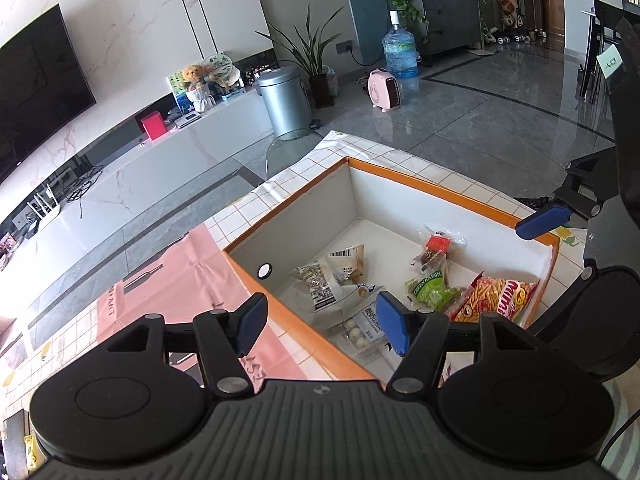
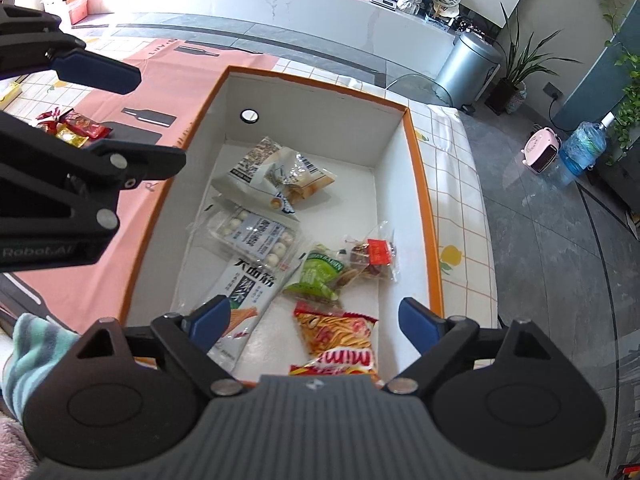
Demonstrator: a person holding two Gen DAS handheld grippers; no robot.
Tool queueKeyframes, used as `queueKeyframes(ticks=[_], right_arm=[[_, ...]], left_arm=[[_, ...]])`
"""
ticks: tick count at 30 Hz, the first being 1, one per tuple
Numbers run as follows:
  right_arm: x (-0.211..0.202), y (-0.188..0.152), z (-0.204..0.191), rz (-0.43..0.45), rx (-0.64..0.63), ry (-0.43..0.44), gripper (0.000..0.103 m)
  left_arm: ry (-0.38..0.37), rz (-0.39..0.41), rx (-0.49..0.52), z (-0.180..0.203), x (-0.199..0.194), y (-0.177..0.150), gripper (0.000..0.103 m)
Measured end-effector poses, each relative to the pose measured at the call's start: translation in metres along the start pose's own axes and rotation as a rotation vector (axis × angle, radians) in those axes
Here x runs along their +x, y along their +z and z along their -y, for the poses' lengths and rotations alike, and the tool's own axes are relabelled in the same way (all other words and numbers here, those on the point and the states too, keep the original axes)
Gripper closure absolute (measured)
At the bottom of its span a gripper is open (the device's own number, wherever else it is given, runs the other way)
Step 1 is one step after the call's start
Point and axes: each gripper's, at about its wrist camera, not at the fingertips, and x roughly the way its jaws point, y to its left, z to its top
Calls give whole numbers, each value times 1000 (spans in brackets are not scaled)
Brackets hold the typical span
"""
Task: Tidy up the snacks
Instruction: 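Move both tools back from the box to the remaining snacks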
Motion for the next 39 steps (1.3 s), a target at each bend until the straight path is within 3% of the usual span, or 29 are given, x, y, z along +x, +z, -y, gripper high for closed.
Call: queueKeyframes(ticks=[8,15,20,28,32,39], right_arm=[[-29,-11,-24,92,113,39,10],[-32,-28,-51,149,293,113,10],[-33,-36,-78,221,378,170,10],[-32,-28,-131,332,351,239,10],[-17,-21,-155,314,348,292,10],[16,-5,-192,248,290,311,14]], left_arm=[[53,42,-56,-11,-26,-31,30],[105,91,-184,-38,-49,-66,30],[140,79,-256,-61,-61,-95,30],[159,43,-394,-101,-70,-136,37],[146,11,-485,-124,-69,-157,45],[140,-15,-645,-165,-63,-191,46]])
